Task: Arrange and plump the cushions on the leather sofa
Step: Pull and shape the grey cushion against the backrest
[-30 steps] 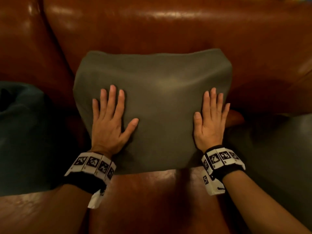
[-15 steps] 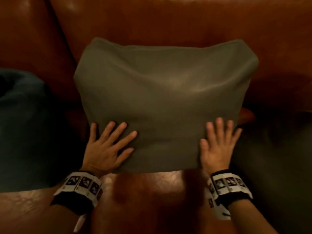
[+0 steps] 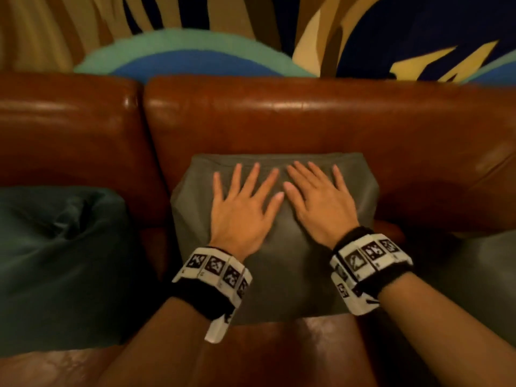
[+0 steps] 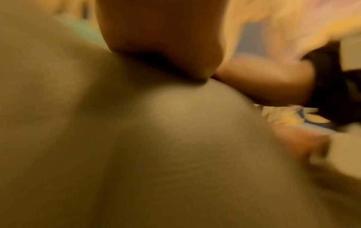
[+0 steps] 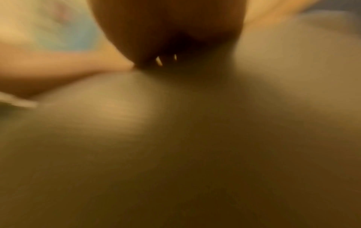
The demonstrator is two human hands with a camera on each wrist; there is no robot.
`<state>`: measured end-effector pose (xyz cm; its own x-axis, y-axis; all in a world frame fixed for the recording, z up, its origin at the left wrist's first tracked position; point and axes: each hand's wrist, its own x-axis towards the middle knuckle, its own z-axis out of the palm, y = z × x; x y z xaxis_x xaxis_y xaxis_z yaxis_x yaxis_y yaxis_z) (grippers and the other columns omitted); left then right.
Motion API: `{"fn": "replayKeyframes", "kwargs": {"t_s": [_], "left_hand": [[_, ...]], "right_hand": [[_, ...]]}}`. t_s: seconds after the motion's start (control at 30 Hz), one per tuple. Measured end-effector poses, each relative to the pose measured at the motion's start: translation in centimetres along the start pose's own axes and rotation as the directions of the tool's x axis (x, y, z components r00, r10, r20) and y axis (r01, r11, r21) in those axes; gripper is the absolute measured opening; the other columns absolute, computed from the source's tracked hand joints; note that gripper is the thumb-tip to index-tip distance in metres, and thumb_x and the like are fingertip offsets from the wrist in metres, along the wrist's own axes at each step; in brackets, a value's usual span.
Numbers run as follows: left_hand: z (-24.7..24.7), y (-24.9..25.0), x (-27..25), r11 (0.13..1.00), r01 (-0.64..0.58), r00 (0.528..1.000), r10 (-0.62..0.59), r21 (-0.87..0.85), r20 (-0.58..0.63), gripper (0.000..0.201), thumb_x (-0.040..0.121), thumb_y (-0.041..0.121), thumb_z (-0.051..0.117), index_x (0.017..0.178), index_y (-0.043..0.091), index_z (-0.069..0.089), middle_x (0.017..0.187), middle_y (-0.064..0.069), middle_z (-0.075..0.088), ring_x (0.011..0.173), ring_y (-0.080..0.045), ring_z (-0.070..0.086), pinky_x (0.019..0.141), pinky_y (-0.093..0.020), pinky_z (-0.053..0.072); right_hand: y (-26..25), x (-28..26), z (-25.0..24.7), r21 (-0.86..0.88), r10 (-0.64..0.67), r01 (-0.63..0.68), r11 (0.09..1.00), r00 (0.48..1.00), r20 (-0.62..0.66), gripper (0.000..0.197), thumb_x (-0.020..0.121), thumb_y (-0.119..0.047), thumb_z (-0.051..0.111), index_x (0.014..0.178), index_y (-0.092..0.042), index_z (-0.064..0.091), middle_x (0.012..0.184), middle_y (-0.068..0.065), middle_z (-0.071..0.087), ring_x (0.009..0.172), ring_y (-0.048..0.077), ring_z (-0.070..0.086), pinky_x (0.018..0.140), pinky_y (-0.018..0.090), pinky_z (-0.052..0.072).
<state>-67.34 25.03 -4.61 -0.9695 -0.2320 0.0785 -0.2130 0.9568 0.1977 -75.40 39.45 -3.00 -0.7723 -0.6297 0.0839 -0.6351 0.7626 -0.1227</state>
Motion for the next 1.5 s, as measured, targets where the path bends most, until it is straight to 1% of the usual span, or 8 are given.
{"fn": "replayKeyframes", "kwargs": {"t_s": [0.27,0.4,0.57,0.7,0.9,1.17,1.37,1.5], "left_hand": [[-0.7,-4.2,0.3,0.903,0.402,0.909,-0.413,-0.152,-0.047,0.064,0.102,0.053,0.018,0.156,0.020,0.009,0.165,-0.004,0.005,0.151,-0.027,0.001,0.119,-0.043,0.000],[-3.3,-4.5,0.4,0.673,0.515,0.760,-0.645,-0.531,-0.081,0.068,0.092,0.046,0.059,0.140,0.001,0.044,0.139,-0.020,0.042,0.127,-0.036,0.040,0.105,-0.038,0.032],[-5.1,-6.7,0.2,0.184,0.632,0.598,-0.734,-0.752,0.323,0.088,0.040,0.054,0.093,0.105,-0.001,0.071,0.109,-0.016,0.071,0.105,-0.031,0.067,0.095,-0.040,0.052],[-6.9,-5.8,-2.2,-0.030,0.540,0.671,-0.587,-0.841,0.452,0.038,0.076,0.022,0.082,0.094,-0.008,0.068,0.089,-0.017,0.073,0.079,-0.023,0.072,0.078,-0.037,0.060],[-6.5,-5.1,-4.8,-0.383,0.456,0.646,-0.477,-0.803,0.595,0.022,0.094,0.019,0.062,0.106,0.001,0.065,0.104,-0.015,0.072,0.094,-0.023,0.071,0.076,-0.032,0.058],[-4.1,-5.0,-9.5,0.488,0.403,0.769,-0.639,-0.774,-0.003,0.026,0.084,0.041,0.072,0.103,0.027,0.062,0.104,-0.003,0.064,0.093,-0.019,0.062,0.091,-0.039,0.052],[-2.2,-4.8,-10.5,0.462,0.414,0.782,-0.621,-0.785,0.047,0.031,0.094,0.031,0.061,0.117,0.013,0.070,0.114,-0.004,0.070,0.106,-0.017,0.063,0.099,-0.034,0.048],[-2.7,-4.2,-10.1,0.121,0.338,0.800,-0.559,-0.933,0.217,0.015,0.097,0.019,0.056,0.100,0.017,0.071,0.106,-0.006,0.072,0.104,-0.019,0.065,0.097,-0.034,0.049]], "right_hand": [[5.5,-0.1,-1.7,0.107,0.440,-0.471,0.876,0.870,0.224,0.057,0.103,-0.056,0.018,0.156,-0.040,0.010,0.167,-0.007,-0.005,0.153,0.021,-0.008,0.122,0.049,-0.001],[6.2,-0.5,-3.3,0.384,0.475,-0.500,0.776,0.864,0.166,0.046,0.100,-0.049,0.046,0.141,-0.028,0.051,0.152,0.010,0.030,0.142,0.030,0.028,0.114,0.042,0.028],[6.2,0.3,-5.5,0.681,0.696,-0.606,0.410,0.691,0.196,0.047,0.085,-0.048,0.071,0.113,-0.014,0.054,0.112,0.006,0.055,0.104,0.025,0.054,0.085,0.030,0.040],[7.0,-0.7,-5.8,0.731,0.715,-0.675,0.102,0.561,0.418,0.096,0.034,-0.056,0.095,0.112,-0.006,0.068,0.108,0.009,0.071,0.099,0.027,0.068,0.094,0.043,0.055],[6.2,-4.4,-6.3,0.844,0.552,-0.534,-0.060,0.686,0.473,0.013,0.088,-0.025,0.072,0.085,-0.013,0.068,0.092,0.009,0.073,0.081,0.022,0.070,0.075,0.035,0.057],[5.5,-9.2,-3.2,0.797,0.678,-0.484,0.360,0.723,0.133,0.057,0.064,-0.079,0.067,0.093,-0.031,0.057,0.106,0.005,0.062,0.103,0.028,0.059,0.094,0.048,0.050],[4.4,-10.9,-1.2,0.879,0.654,-0.338,0.335,0.755,0.041,0.037,0.079,-0.059,0.070,0.082,-0.022,0.070,0.089,0.007,0.073,0.091,0.028,0.069,0.089,0.050,0.054],[4.8,-11.3,-1.5,0.968,0.652,-0.242,0.070,0.746,0.139,0.013,0.084,-0.038,0.070,0.086,-0.029,0.080,0.094,-0.004,0.077,0.096,0.013,0.070,0.087,0.026,0.056]]}}
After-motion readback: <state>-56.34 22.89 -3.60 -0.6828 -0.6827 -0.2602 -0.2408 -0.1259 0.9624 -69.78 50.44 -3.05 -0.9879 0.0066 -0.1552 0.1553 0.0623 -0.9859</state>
